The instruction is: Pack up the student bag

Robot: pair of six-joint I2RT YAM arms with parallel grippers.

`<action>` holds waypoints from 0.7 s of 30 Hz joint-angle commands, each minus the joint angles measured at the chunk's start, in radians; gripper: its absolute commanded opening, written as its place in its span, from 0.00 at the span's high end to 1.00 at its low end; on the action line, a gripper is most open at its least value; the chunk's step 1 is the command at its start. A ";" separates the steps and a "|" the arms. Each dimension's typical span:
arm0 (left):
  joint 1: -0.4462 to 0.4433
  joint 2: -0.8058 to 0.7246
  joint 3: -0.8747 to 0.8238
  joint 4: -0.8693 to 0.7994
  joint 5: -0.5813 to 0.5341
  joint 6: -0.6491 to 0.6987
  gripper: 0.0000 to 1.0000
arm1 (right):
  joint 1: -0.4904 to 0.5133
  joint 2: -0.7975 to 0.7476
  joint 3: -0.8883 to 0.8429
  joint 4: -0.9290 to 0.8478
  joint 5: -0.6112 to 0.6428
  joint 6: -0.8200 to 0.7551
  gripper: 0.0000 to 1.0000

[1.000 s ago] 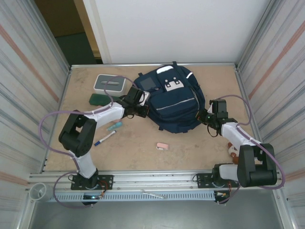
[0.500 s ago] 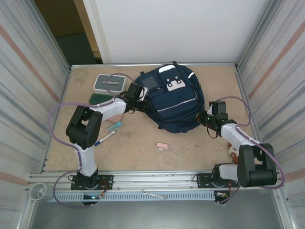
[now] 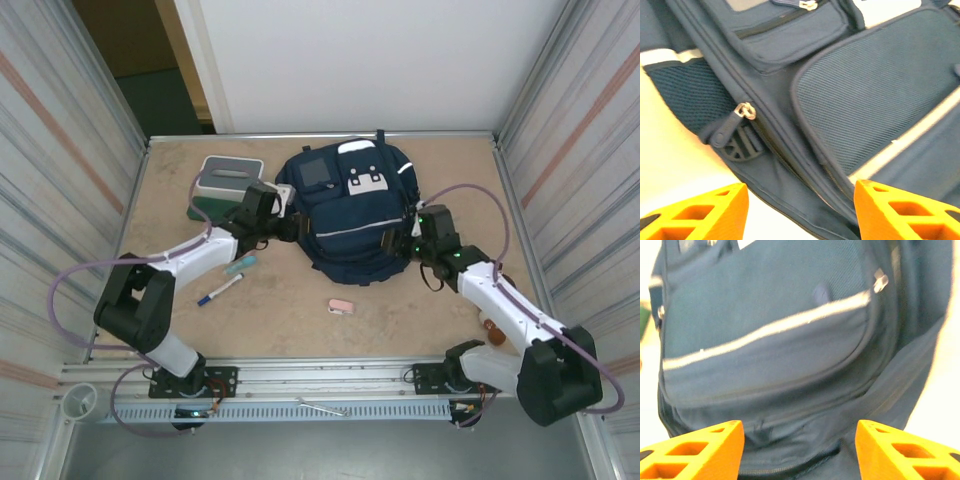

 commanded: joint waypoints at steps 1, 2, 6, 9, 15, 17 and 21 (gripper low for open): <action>-0.018 -0.018 -0.020 0.064 0.111 -0.071 0.40 | -0.085 0.077 0.046 0.062 -0.049 0.032 0.37; -0.034 -0.012 -0.012 0.056 0.108 -0.070 0.40 | -0.106 0.136 0.085 0.056 -0.088 0.039 0.32; -0.075 0.012 0.010 0.039 0.100 -0.061 0.39 | -0.137 0.330 0.222 0.026 -0.138 0.000 0.28; -0.085 0.026 0.012 0.033 0.098 -0.056 0.38 | -0.153 0.448 0.293 0.024 -0.183 -0.014 0.33; -0.087 0.063 0.021 0.029 0.117 -0.054 0.38 | -0.156 0.605 0.376 0.010 -0.214 -0.020 0.44; -0.089 0.067 0.021 0.026 0.123 -0.056 0.38 | -0.154 0.620 0.375 0.018 -0.235 -0.016 0.48; -0.096 0.056 0.008 0.020 0.123 -0.053 0.38 | -0.148 0.599 0.356 0.029 -0.266 0.008 0.76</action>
